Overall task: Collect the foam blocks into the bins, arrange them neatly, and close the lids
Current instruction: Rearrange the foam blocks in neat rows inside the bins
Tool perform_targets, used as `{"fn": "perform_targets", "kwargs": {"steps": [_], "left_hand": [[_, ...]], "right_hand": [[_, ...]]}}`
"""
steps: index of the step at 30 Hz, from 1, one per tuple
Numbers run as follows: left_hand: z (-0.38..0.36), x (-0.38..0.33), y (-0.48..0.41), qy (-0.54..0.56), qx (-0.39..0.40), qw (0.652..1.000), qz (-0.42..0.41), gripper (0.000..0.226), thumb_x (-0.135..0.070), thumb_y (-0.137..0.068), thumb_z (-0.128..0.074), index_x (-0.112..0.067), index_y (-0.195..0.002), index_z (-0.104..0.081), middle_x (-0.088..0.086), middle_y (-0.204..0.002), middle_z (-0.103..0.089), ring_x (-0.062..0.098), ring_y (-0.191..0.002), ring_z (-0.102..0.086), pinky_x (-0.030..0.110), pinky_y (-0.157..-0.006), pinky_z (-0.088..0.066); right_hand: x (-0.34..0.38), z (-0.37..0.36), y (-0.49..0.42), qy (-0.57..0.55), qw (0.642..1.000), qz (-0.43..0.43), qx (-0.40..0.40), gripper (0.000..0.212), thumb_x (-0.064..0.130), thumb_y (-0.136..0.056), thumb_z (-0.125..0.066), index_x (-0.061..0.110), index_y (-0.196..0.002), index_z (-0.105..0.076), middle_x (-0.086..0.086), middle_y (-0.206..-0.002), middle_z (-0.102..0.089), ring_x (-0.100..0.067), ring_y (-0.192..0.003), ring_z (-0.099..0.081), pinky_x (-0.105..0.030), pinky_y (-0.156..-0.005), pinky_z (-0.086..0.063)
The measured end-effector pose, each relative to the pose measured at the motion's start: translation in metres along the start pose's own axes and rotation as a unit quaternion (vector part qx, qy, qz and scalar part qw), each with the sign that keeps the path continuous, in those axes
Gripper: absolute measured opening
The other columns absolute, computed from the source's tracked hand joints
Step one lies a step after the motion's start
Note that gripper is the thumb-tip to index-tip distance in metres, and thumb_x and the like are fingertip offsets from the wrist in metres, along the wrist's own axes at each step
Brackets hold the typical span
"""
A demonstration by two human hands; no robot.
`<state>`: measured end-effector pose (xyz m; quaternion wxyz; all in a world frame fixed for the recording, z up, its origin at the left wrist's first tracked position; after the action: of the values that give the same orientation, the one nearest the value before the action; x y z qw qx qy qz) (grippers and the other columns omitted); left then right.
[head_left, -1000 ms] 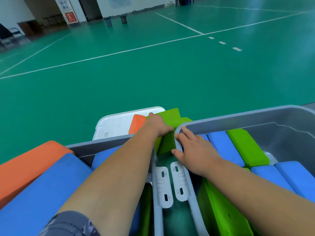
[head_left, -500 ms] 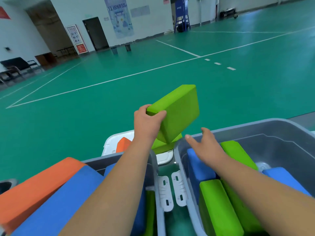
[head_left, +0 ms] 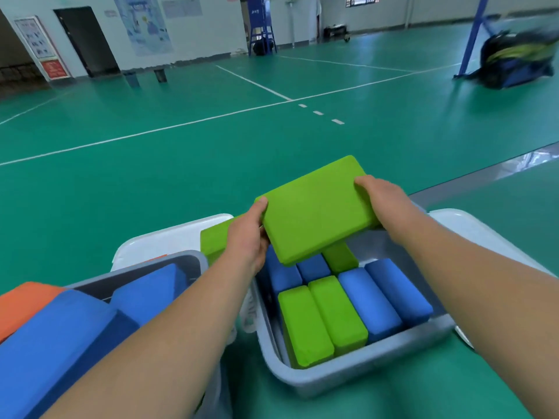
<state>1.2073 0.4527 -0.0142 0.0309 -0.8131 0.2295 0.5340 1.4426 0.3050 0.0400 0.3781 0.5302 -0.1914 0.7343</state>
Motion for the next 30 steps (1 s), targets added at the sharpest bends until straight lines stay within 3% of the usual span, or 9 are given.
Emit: {"fn": "perform_targets", "kwargs": {"steps": [2, 4, 7, 9, 11, 14, 17, 19, 30], "left_hand": [[-0.007, 0.006, 0.000, -0.081, -0.001, 0.997, -0.012, 0.041, -0.049, -0.102, -0.061, -0.012, -0.115, -0.073, 0.002, -0.115, -0.078, 0.019, -0.107, -0.075, 0.042, -0.099, -0.058], [-0.014, 0.014, 0.002, -0.241, 0.012, 0.970, -0.032, 0.058, -0.068, -0.096, -0.056, -0.019, -0.124, -0.071, -0.009, -0.122, -0.074, 0.017, -0.115, -0.070, 0.047, -0.109, -0.052], [-0.031, 0.030, 0.018, -0.407, 0.082, 0.909, -0.047, 0.067, -0.060, -0.103, -0.050, -0.018, -0.156, -0.046, -0.009, -0.151, -0.053, 0.016, -0.140, -0.050, 0.037, -0.122, -0.033], [-0.045, 0.044, 0.026, -0.477, 0.149, 0.864, -0.070, 0.058, -0.055, -0.107, -0.047, -0.021, -0.154, -0.050, -0.004, -0.152, -0.055, 0.018, -0.142, -0.049, 0.030, -0.116, -0.034], [-0.055, 0.060, 0.032, -0.582, 0.205, 0.780, -0.102, 0.050, -0.051, -0.107, -0.049, -0.027, -0.151, -0.053, -0.003, -0.152, -0.056, 0.019, -0.142, -0.049, 0.027, -0.111, -0.036], [-0.054, 0.088, 0.039, -0.743, 0.260, 0.604, -0.127, 0.072, -0.055, -0.105, -0.050, -0.019, -0.164, -0.030, 0.003, -0.170, -0.028, 0.021, -0.155, -0.027, 0.032, -0.122, -0.023], [-0.047, 0.112, 0.043, -0.795, 0.293, 0.511, -0.142, 0.088, -0.072, -0.098, -0.046, -0.026, -0.167, -0.016, 0.000, -0.175, -0.007, 0.023, -0.159, -0.012, 0.041, -0.128, -0.017], [-0.044, 0.119, 0.041, -0.804, 0.307, 0.490, -0.137, 0.093, -0.078, -0.094, -0.045, -0.032, -0.167, -0.012, -0.002, -0.175, -0.001, 0.025, -0.160, -0.008, 0.045, -0.129, -0.016], [-0.048, 0.114, 0.038, -0.797, 0.301, 0.512, -0.112, 0.100, -0.079, -0.085, -0.061, -0.040, -0.165, -0.017, -0.011, -0.174, -0.007, 0.026, -0.158, -0.011, 0.052, -0.124, -0.026]], "right_hand": [[0.000, 0.010, 0.004, -0.023, 1.000, 0.016, 0.000, 0.034, 0.052, -0.091, -0.058, 0.028, -0.114, -0.064, 0.000, -0.120, -0.062, -0.019, -0.102, -0.058, -0.045, -0.093, -0.052], [-0.001, 0.026, 0.005, -0.045, 0.998, 0.032, -0.039, 0.031, 0.050, -0.085, -0.064, 0.034, -0.112, -0.067, 0.007, -0.116, -0.064, -0.016, -0.103, -0.059, -0.048, -0.097, -0.053], [-0.001, 0.047, 0.005, -0.054, 0.993, 0.049, -0.088, 0.046, 0.054, -0.077, -0.070, 0.040, -0.122, -0.066, 0.013, -0.111, -0.062, -0.017, -0.108, -0.060, -0.049, -0.097, -0.055], [-0.003, 0.061, 0.003, -0.065, 0.990, 0.054, -0.113, 0.049, 0.050, -0.082, -0.072, 0.037, -0.128, -0.064, 0.015, -0.105, -0.058, -0.017, -0.106, -0.060, -0.045, -0.097, -0.055], [-0.007, 0.074, -0.001, -0.067, 0.988, 0.054, -0.132, 0.051, 0.047, -0.085, -0.072, 0.034, -0.133, -0.063, 0.010, -0.111, -0.059, -0.018, -0.109, -0.060, -0.039, -0.097, -0.052], [-0.011, 0.087, -0.006, -0.052, 0.983, 0.064, -0.166, 0.058, 0.050, -0.083, -0.074, 0.032, -0.136, -0.061, 0.004, -0.123, -0.062, -0.019, -0.113, -0.061, -0.037, -0.099, -0.050], [-0.014, 0.095, -0.012, -0.023, 0.977, 0.075, -0.198, 0.064, 0.052, -0.081, -0.076, 0.030, -0.139, -0.059, 0.001, -0.132, -0.062, -0.020, -0.117, -0.061, -0.038, -0.103, -0.050], [-0.013, 0.097, -0.014, 0.006, 0.974, 0.082, -0.210, 0.066, 0.054, -0.080, -0.076, 0.030, -0.138, -0.058, -0.001, -0.133, -0.062, -0.021, -0.118, -0.061, -0.037, -0.102, -0.049], [-0.031, 0.073, -0.021, 0.180, 0.965, 0.135, -0.136, 0.072, 0.059, -0.081, -0.077, 0.024, -0.141, -0.058, -0.009, -0.133, -0.060, -0.030, -0.122, -0.058, -0.043, -0.105, -0.048]]}}
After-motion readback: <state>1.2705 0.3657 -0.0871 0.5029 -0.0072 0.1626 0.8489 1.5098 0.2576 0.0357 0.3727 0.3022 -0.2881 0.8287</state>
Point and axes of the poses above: each hand's wrist, its own y-axis away from the middle knuckle, its own z-axis out of the back of the hand, x = y × z, the point moved 5 cm from there along -y, towards the middle knuckle
